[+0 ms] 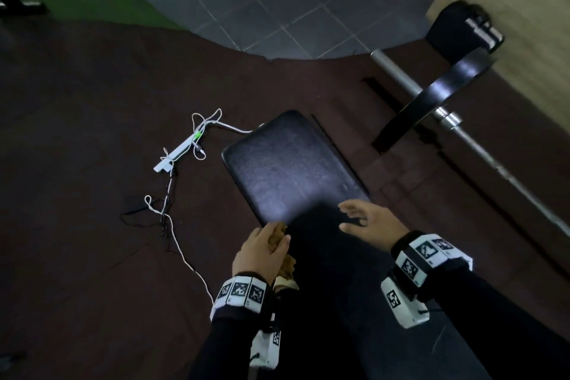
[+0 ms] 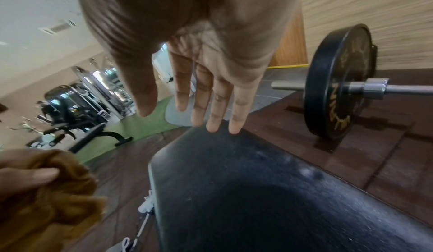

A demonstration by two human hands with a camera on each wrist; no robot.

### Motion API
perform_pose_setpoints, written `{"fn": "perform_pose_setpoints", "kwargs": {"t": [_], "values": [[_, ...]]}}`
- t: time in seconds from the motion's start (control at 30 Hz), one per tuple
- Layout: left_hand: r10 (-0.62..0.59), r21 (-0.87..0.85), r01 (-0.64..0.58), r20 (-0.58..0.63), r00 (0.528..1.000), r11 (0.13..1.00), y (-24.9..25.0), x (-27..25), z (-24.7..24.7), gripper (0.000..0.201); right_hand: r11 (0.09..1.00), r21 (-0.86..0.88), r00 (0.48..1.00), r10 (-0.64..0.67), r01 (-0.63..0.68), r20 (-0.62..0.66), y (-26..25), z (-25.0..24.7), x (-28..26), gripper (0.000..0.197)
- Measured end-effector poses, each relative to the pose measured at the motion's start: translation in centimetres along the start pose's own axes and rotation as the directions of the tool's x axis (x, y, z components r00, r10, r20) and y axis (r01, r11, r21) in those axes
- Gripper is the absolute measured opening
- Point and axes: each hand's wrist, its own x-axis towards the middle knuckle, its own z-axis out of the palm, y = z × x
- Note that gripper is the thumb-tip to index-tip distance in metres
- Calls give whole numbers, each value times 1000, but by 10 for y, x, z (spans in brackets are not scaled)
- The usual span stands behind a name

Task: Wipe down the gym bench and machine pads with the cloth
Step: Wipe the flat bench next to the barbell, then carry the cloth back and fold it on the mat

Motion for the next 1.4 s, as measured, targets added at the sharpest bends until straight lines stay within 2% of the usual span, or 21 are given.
{"fn": "perform_pose_setpoints", "kwargs": {"t": [0.17, 0.3, 0.47, 0.63, 0.77, 1.0, 1.27, 1.4], "values": [[60, 27, -58, -68, 996, 998, 26, -49, -34, 21, 994, 38, 995, -103, 103, 6, -47, -5, -57, 44], [47, 4, -47, -142, 989, 999, 36, -84, -56, 31, 982, 51, 983, -181, 182, -25, -74, -9, -93, 44], [62, -30, -70, -224, 973, 997, 37, -121, -76, 34, 970, 60, 972, -232, 234, -38, -96, -10, -120, 42], [38, -53, -53, -252, 967, 997, 29, -150, -95, 35, 961, 77, 964, -263, 264, -27, -115, -6, -131, 39], [-6, -90, -21, -286, 958, 996, 17, -164, -114, 35, 955, 47, 956, -292, 292, -8, -136, 5, -126, 37], [-105, -227, 22, -363, 926, 974, -20, -174, -163, 31, 933, 10, 923, -358, 360, 142, -205, 35, -102, 31], [-227, -311, 98, -413, 882, 945, -102, -163, -246, 31, 907, -16, 866, -396, 420, 307, -316, 108, -45, 25], [-245, -308, 115, -427, 870, 945, -145, -147, -293, 31, 886, -28, 822, -418, 464, 385, -374, 147, -11, 26]]}}
